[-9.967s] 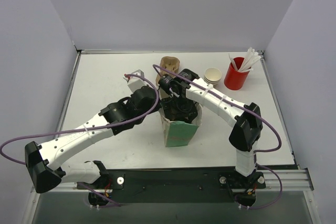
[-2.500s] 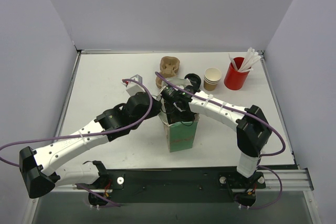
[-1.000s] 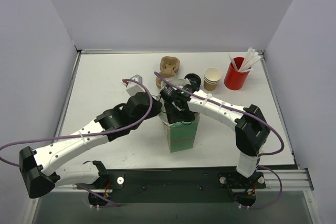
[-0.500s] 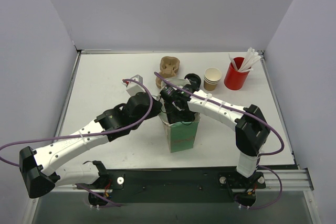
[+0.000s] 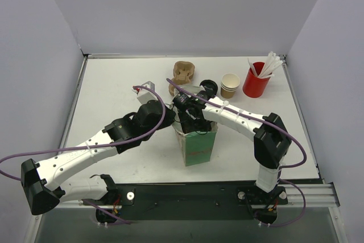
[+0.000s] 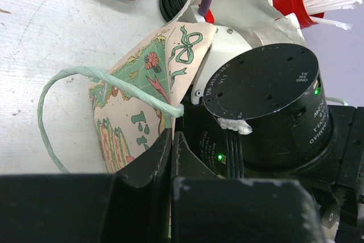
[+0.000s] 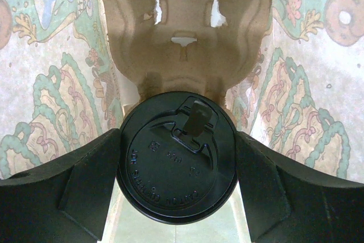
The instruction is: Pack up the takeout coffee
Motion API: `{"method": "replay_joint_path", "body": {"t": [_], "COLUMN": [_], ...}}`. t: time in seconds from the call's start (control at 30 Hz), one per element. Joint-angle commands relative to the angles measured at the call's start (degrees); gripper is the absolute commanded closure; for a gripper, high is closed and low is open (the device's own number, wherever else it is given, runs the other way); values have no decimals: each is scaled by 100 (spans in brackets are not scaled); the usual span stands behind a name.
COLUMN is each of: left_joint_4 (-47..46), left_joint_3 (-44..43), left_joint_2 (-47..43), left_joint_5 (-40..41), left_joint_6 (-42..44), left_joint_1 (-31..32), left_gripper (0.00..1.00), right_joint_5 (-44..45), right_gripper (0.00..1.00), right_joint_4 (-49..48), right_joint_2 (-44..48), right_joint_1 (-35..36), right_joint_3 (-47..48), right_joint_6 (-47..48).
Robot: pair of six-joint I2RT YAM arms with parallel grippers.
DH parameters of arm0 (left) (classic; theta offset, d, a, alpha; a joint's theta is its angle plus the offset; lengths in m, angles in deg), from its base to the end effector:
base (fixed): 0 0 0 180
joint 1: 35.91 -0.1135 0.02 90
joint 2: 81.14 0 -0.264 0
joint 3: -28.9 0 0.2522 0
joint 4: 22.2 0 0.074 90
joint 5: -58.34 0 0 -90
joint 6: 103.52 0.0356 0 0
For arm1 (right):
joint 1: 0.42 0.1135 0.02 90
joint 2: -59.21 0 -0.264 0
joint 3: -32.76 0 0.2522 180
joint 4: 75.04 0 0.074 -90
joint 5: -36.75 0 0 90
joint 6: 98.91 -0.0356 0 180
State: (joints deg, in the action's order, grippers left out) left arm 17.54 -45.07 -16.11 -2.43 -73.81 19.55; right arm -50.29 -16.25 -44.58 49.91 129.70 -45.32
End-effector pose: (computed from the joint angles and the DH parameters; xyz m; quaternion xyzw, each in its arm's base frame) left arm 0.1549 -0.1944 0.3382 -0.1600 0.8354 -0.2881 0.4400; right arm 0.2430 0.2902 0.2400 -0.1130 0.9706 0.1265 0.1707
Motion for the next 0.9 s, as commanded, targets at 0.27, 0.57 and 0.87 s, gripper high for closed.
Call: {"method": "replay_joint_path", "body": {"t": [0.27, 0.57, 0.87], "left_joint_4": [-251, -269, -260], "left_joint_3": [-79, -53, -18], "left_joint_2": [-52, -70, -96], "left_joint_5": [127, 100, 91], "left_joint_6": [61, 61, 53], "left_joint_1": [8, 8, 8], "left_gripper": [100, 100, 100], "right_joint_5": [-252, -244, -191], "right_gripper": [53, 53, 53], "right_joint_4": [1174, 1007, 726], "right_joint_2": [-326, -379, -484], "right_joint_1": [56, 65, 65], "right_joint_3": [-100, -284, -504], "right_joint_6": [107, 81, 89]}}
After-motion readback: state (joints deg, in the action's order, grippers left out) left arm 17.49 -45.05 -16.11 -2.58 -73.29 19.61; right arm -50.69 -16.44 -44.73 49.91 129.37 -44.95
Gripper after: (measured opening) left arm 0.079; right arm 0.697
